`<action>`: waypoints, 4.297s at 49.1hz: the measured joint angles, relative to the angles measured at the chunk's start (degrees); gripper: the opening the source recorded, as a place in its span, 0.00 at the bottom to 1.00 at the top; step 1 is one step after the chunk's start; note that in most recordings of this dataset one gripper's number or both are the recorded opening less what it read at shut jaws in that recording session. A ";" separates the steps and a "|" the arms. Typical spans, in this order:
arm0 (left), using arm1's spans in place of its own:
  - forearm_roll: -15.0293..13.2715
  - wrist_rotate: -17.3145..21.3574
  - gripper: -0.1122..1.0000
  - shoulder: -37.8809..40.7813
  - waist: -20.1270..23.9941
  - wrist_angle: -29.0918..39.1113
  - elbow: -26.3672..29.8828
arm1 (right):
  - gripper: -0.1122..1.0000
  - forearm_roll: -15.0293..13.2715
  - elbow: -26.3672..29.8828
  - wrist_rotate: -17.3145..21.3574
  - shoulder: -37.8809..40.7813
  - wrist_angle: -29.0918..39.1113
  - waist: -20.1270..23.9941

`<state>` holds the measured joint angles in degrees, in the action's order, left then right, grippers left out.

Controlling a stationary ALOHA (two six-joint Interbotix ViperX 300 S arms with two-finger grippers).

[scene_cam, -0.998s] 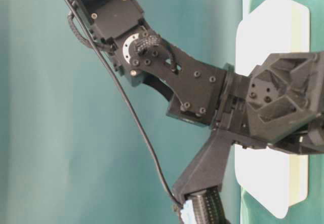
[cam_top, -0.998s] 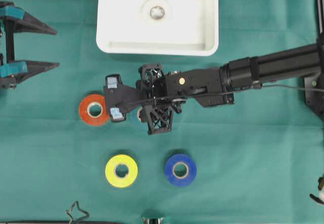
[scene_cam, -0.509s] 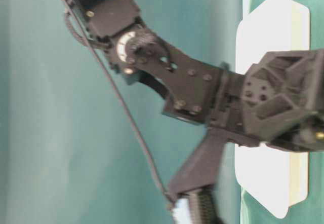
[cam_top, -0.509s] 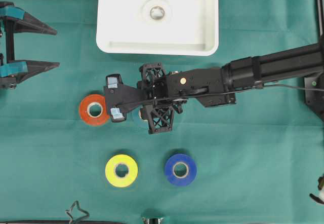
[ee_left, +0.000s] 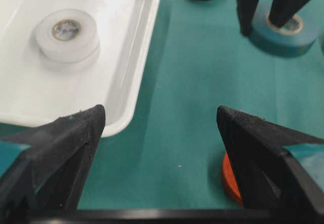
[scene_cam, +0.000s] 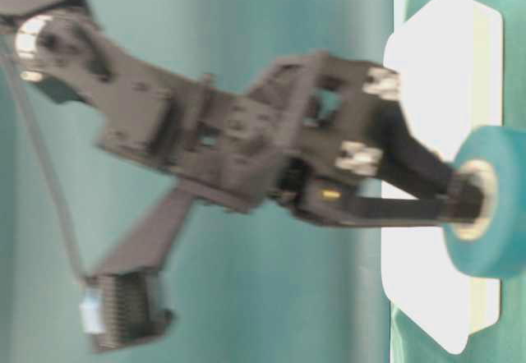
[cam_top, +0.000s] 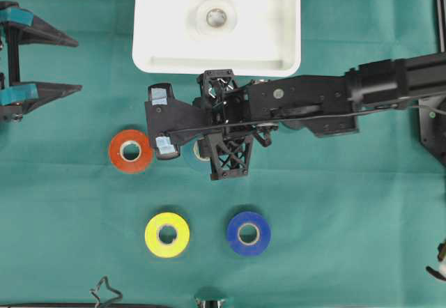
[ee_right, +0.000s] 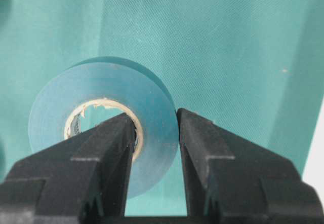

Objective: Pick up the tape from a random location and place it into the white case.
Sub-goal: 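Lower the right gripper and close it inside the teal roll's core, then lift the teal tape roll toward the white tray, then carry the teal roll over the tray's right side and lower it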

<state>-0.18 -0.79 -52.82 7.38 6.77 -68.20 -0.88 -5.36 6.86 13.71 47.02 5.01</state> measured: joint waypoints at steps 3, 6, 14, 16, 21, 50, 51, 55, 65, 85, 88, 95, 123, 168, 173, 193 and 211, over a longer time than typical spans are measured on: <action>-0.09 0.00 0.99 0.00 0.00 0.00 0.00 | 0.36 -0.09 1.05 0.00 -0.88 2.64 0.00; -0.09 0.00 0.99 0.00 0.00 0.00 0.00 | 0.36 -0.18 2.11 0.09 -1.58 5.01 0.00; 0.00 0.00 0.99 0.00 0.00 -0.09 0.00 | 0.36 -0.26 5.01 0.00 -2.90 10.37 0.09; 0.00 0.00 0.99 0.00 0.00 0.00 0.00 | 0.36 -0.18 5.71 0.00 -3.08 11.25 0.09; -0.09 0.00 0.99 0.00 0.00 0.00 0.00 | 0.36 -0.26 7.12 -0.09 -3.52 13.18 0.09; -0.09 0.00 0.99 -0.09 0.00 0.00 0.00 | 0.36 -0.44 9.76 0.00 -4.48 17.75 0.09; -0.09 0.00 0.99 0.00 0.00 0.00 0.00 | 0.36 -0.44 9.76 0.00 -4.48 17.75 0.09; -0.09 0.00 0.99 0.00 0.00 0.00 0.00 | 0.36 -0.44 9.76 0.00 -4.48 17.75 0.09; -0.09 0.00 0.99 0.00 0.00 0.00 0.00 | 0.36 -0.44 9.76 -0.09 -4.57 17.84 0.00; 0.00 0.00 0.99 0.00 0.00 0.00 0.00 | 0.36 -0.44 9.76 0.00 -4.48 17.84 0.09; -0.09 0.00 0.99 0.00 0.00 0.00 0.00 | 0.36 -0.44 9.76 0.00 -4.57 17.84 0.09; -0.09 0.00 0.99 0.00 0.00 0.00 0.00 | 0.36 -0.62 9.76 0.00 -4.48 17.93 0.09; -0.09 -0.09 0.99 -0.09 0.00 0.62 0.00 | 0.36 -4.22 9.58 -2.20 -4.57 18.02 -6.59; -0.09 -0.09 0.99 0.00 0.00 0.62 0.00 | 0.36 -4.31 8.44 -7.21 -4.48 12.74 -28.74; 0.00 -0.09 0.99 0.00 0.00 0.62 0.00 | 0.36 -4.31 8.44 -7.21 -4.48 12.74 -28.74; -0.09 -0.09 0.99 0.00 0.18 0.62 0.00 | 0.36 -4.31 5.19 -7.21 -5.45 12.92 -28.92; -0.09 -0.09 0.99 0.00 0.18 0.62 0.00 | 0.36 -4.31 -5.71 -6.24 -14.68 11.16 -30.50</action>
<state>-0.26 -0.88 -52.82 7.56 7.38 -68.20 -5.19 -11.07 0.62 -0.97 58.18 -25.49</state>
